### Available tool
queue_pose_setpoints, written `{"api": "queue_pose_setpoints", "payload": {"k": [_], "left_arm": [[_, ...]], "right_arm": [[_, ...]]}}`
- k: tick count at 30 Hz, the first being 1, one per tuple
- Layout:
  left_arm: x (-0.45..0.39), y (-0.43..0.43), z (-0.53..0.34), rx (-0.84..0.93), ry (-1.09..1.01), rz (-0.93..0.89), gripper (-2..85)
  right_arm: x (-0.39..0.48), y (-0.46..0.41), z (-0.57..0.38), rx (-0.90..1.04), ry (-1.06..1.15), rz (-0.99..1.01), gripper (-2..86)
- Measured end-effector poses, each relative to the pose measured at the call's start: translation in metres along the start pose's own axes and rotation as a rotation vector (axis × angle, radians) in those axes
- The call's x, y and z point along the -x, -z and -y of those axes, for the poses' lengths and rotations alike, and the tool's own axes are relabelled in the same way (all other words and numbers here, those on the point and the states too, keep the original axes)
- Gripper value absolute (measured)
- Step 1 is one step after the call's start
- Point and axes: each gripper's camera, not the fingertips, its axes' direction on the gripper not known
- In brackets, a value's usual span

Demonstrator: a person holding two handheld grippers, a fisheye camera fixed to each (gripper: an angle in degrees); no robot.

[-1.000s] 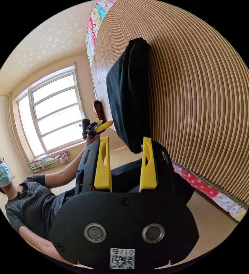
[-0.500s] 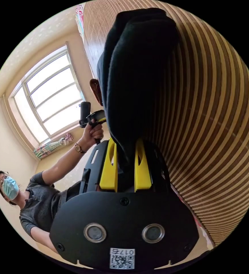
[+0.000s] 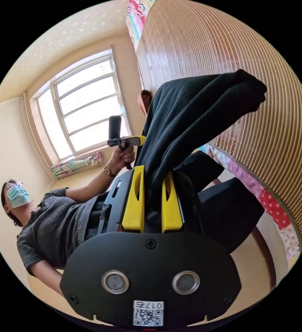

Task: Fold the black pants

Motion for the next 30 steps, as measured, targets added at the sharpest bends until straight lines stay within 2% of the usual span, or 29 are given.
{"api": "queue_pose_setpoints", "payload": {"k": [7,15,22,25,28,30], "left_arm": [[0.039,0.111,-0.039,-0.133,0.018,-0.013,5.7],[0.156,0.335,-0.134,-0.349,-0.018,-0.044,5.7],[0.217,0.527,-0.178,-0.486,-0.059,0.147,6.8],[0.269,0.580,-0.173,-0.569,0.055,0.228,9.7],[0.347,0.585,-0.177,-0.633,0.374,0.254,10.0],[0.385,0.556,-0.198,-0.688,0.481,0.121,9.5]], "right_arm": [[0.057,-0.108,0.095,0.107,0.124,-0.082,6.3],[0.149,-0.323,0.236,0.225,0.310,-0.104,6.3],[0.240,-0.512,0.383,0.240,0.443,-0.216,7.2],[0.230,-0.549,0.420,0.148,0.328,-0.375,5.9],[0.209,-0.552,0.410,0.130,0.268,-0.263,2.3],[0.195,-0.539,0.384,0.123,0.238,-0.222,1.4]]}}
